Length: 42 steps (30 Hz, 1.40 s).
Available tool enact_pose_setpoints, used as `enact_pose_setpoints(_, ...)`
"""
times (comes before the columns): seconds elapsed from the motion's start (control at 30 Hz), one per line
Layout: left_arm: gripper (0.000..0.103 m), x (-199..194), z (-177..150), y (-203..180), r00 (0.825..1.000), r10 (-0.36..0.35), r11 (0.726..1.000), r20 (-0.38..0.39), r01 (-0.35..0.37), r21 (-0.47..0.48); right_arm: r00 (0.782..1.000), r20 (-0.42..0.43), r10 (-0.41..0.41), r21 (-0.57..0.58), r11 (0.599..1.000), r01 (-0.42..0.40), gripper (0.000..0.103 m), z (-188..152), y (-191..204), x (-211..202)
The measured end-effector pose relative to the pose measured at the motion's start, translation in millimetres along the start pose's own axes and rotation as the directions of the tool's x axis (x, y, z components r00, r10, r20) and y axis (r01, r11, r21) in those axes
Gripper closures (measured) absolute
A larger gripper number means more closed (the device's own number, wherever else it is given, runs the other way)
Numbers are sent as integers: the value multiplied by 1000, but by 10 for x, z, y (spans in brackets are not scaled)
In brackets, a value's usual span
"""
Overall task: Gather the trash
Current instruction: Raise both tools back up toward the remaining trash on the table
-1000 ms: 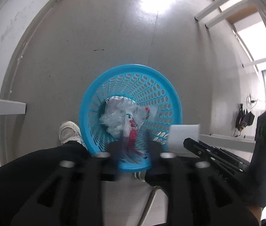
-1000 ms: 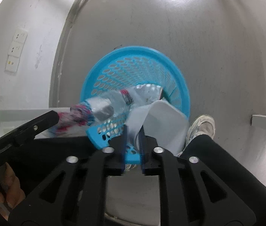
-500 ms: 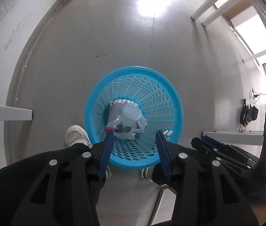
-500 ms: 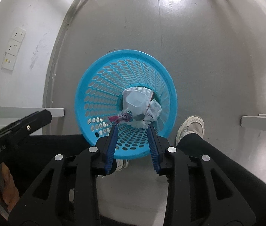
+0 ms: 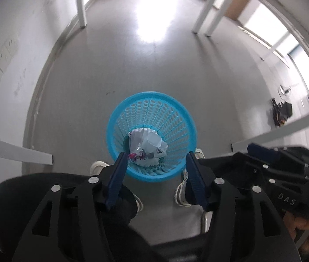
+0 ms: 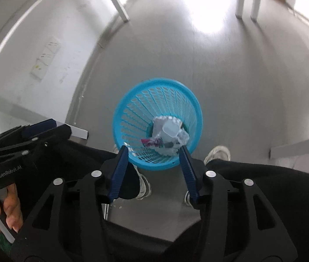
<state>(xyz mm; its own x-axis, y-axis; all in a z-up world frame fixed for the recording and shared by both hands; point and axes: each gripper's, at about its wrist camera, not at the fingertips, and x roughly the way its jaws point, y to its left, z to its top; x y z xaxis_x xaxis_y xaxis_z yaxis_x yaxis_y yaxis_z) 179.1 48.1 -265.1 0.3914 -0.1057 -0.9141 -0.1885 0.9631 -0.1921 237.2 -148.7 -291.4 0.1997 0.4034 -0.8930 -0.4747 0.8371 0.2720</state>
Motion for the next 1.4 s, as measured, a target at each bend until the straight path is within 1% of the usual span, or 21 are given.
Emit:
enact_pose_setpoints(0.07,43,-208,-111,-53,999,-6,1000,33,5,31,999,41,-10,-43,999,12,55,-98,81,-214)
enact_pose_setpoints(0.13,40,-442,-203,-67,997,-38,999,70,36,36,997,68,-21,-76,997,26,55,-172,155,-403)
enact_pose_setpoints(0.2,31,-670,-277,-53,990,-74,997,119,71,24,994,106,-8,-97,995,18,53,-237,205,-608)
enact_pose_setpoints(0.23,29,-813,-333,-48,984,-90,996,155,87,21,992,122,1,-102,995,12,50,-272,225,-703)
enact_pose_setpoints(0.33,18,-1129,-495,-31,965,-113,994,236,110,27,984,175,26,-122,993,-4,47,-391,281,-980)
enact_pose_setpoints(0.4,7,-1269,-586,-31,955,-121,993,273,115,36,977,212,35,-144,990,-4,41,-475,330,-1156)
enact_pose_setpoints(0.43,6,-1352,-635,-39,946,-128,992,298,121,40,971,235,42,-157,988,-5,39,-524,358,-1254)
enact_pose_setpoints(0.5,6,-1473,-698,-38,930,-146,989,337,138,49,962,269,52,-172,985,-5,36,-608,382,-1411)
enact_pose_setpoints(0.57,6,-1627,-738,-38,910,-140,990,391,133,44,948,312,63,-181,983,-6,31,-675,398,-1582)
enact_pose_setpoints(0.6,6,-1719,-751,-31,895,-128,991,428,126,35,938,338,71,-186,982,-8,27,-707,407,-1685)
enact_pose_setpoints(0.63,6,-1792,-772,-27,885,-126,992,448,123,34,931,357,78,-190,982,-9,22,-729,424,-1781)
enact_pose_setpoints(0.7,6,-1946,-772,-47,867,-127,992,483,124,38,912,401,90,-191,981,-13,15,-776,429,-1970)
enact_pose_setpoints(0.73,6,-2002,-762,-55,859,-127,992,497,124,39,897,430,101,-194,981,-17,12,-788,427,-2095)
enact_pose_setpoints(0.8,6,-2123,-728,-46,842,-126,991,524,125,38,871,479,110,-201,979,-13,11,-804,427,-2336)
enact_pose_setpoints(0.87,6,-2234,-680,-36,831,-132,990,540,134,35,848,519,105,-194,981,-3,9,-771,421,-2505)
enact_pose_setpoints(0.9,6,-2274,-677,-23,828,-131,990,545,136,31,837,537,109,-190,982,-6,9,-736,407,-2597)
enact_pose_setpoints(0.97,6,-2340,-601,-47,831,-124,991,543,136,18,818,564,109,-182,983,-5,9,-668,389,-2717)
enact_pose_setpoints(1.07,6,-2468,-484,-59,823,-132,990,553,138,31,797,596,103,-178,984,6,9,-536,369,-2863)
enact_pose_setpoints(1.17,6,-2580,-289,-70,808,-127,991,576,132,34,787,608,106,-166,986,-5,9,-336,383,-2894)
enact_pose_setpoints(1.3,6,-2691,-41,-88,789,-149,987,596,155,41,780,616,111,-172,985,-4,9,-54,364,-2978)
enact_pose_setpoints(1.4,6,-2728,99,-72,786,-153,987,599,155,48,783,614,103,-166,986,0,9,129,391,-2982)
